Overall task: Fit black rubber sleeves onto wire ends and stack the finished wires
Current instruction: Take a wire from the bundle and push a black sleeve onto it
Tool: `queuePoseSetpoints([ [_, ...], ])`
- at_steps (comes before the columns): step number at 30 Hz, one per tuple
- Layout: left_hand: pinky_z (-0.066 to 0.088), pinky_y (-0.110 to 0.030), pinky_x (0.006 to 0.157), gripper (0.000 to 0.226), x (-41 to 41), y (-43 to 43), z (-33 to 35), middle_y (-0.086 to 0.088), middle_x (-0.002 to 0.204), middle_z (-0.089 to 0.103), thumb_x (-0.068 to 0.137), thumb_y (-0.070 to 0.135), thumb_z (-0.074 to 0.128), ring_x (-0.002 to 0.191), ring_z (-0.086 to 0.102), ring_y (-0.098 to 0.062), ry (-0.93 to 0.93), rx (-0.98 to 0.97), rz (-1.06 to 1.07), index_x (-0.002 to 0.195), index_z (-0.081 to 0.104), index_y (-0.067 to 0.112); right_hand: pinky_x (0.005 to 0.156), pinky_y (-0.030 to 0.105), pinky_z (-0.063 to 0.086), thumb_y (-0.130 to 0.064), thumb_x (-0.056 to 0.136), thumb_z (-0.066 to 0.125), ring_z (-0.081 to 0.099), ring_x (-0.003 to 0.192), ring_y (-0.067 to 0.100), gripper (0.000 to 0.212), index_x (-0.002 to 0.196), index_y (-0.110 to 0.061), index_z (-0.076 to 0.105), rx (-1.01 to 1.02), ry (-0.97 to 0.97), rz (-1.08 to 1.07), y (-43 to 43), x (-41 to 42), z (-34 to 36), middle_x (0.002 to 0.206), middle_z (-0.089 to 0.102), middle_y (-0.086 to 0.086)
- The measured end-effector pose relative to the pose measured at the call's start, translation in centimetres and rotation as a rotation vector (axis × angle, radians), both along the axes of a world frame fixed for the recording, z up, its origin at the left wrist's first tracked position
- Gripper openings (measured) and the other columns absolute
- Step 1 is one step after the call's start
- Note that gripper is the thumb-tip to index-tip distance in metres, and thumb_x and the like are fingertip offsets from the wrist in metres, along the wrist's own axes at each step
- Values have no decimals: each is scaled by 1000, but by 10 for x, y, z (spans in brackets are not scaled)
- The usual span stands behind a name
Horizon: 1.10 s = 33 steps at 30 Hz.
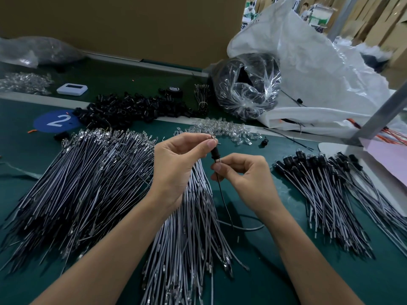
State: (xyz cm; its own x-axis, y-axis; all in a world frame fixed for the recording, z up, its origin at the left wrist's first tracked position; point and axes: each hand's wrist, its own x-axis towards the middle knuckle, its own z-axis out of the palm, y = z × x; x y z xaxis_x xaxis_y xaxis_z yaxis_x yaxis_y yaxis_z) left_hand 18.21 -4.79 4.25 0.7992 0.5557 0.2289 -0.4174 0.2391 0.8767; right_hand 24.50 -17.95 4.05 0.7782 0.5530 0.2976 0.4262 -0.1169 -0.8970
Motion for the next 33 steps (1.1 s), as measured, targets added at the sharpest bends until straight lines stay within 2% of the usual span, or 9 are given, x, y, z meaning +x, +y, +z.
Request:
queuePoseSetpoints([
  [6,54,-21,77,18,1,2,0,-5,78,76,53,21,83,80,71,-15,-16,-20,-45,70,78,15,66,14,51,-2,85,72,70,63,9,14,78,-15,74,-5,13,23,0,2,0,68,74,0],
  [10,52,-18,73,15,2,2,-1,-7,81,77,59,15,81,80,72,-13,-13,-30,-53,74,79,13,66,14,51,-4,85,72,70,64,8,11,79,-13,75,-18,-9,22,-2,1,0,68,74,-1],
  [20,52,-20,73,18,0,4,-1,-5,85,77,59,24,81,85,71,-12,3,-27,-71,76,80,18,65,16,52,-10,83,75,69,64,5,15,74,-21,75,-36,-99,-34,-2,1,-1,66,73,-7],
  [28,54,-23,75,15,-1,4,-2,-5,85,77,63,22,80,84,70,-13,-4,-23,-98,78,79,17,70,26,56,-11,83,76,70,67,8,14,75,-23,76,-32,-95,-29,-2,2,-1,68,73,-7],
  [33,53,-27,78,6,-2,3,-3,-3,86,76,66,21,79,87,68,-15,-11,9,-94,71,78,23,76,41,58,-10,82,76,71,71,17,17,84,-27,77,21,-101,0,-1,0,0,74,75,-6],
])
